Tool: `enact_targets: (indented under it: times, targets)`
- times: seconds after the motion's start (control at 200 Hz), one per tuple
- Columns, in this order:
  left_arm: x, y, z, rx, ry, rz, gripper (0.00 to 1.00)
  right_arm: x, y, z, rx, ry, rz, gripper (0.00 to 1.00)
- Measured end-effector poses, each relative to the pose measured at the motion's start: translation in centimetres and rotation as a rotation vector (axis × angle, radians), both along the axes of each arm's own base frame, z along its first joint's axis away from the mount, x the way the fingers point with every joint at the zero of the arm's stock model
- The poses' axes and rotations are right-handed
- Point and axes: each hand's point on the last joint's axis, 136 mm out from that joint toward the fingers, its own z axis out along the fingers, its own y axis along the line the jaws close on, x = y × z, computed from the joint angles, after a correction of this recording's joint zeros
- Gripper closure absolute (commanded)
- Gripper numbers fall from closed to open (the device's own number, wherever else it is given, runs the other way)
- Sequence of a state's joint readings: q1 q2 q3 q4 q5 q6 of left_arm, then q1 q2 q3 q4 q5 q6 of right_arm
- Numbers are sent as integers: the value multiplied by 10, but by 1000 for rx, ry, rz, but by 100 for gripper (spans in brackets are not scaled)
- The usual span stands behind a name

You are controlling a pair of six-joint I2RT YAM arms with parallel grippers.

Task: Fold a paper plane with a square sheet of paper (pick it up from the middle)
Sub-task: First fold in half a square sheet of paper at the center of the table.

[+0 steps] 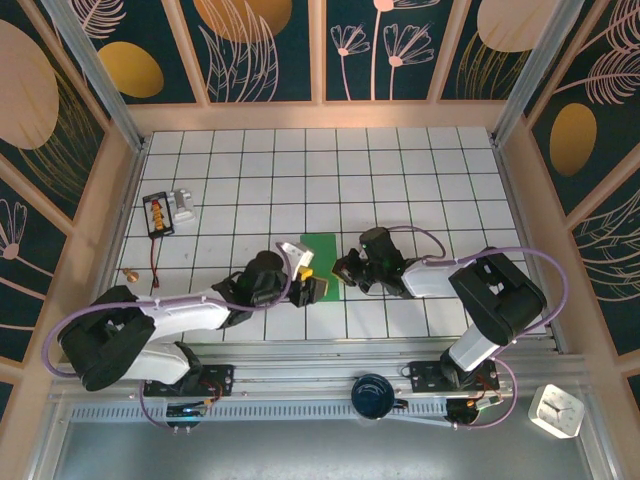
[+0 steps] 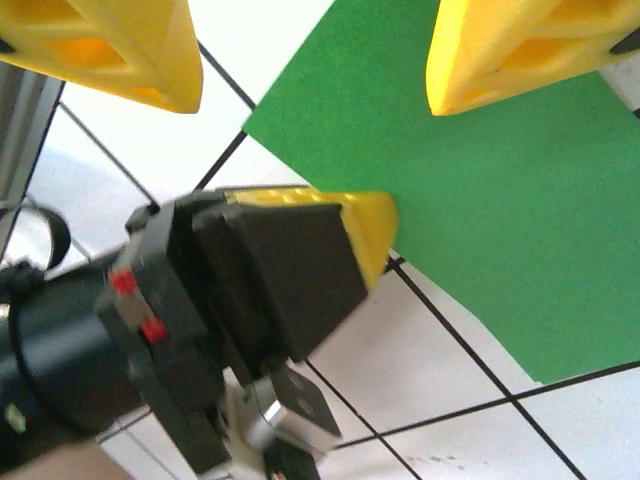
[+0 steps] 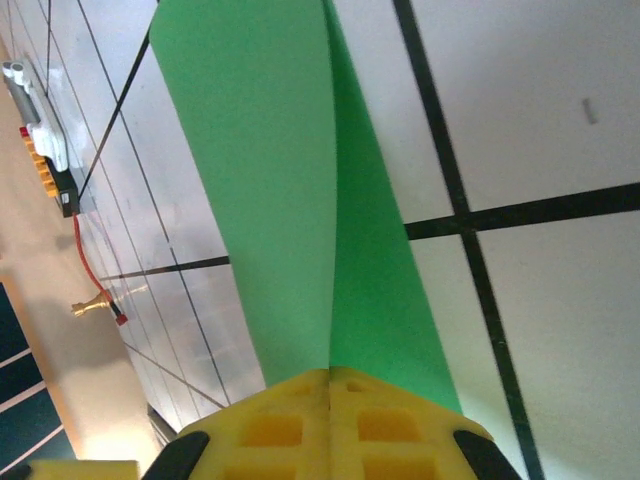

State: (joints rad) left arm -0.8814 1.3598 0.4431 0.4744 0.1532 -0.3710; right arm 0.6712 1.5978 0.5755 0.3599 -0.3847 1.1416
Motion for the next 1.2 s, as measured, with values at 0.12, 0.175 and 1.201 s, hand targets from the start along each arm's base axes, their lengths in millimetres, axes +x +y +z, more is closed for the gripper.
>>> enact_targets:
  times: [0.12, 0.175, 1.201]
  targets:
    - [-9, -7, -10, 76, -72, -42, 37, 2, 1, 3, 11, 3, -1, 100]
    - [-12, -9, -18, 118, -95, -59, 36, 2, 1, 3, 13, 7, -5, 100]
    - [5, -33, -34, 247, -193, -87, 100, 2, 0, 0, 15, 23, -6, 96]
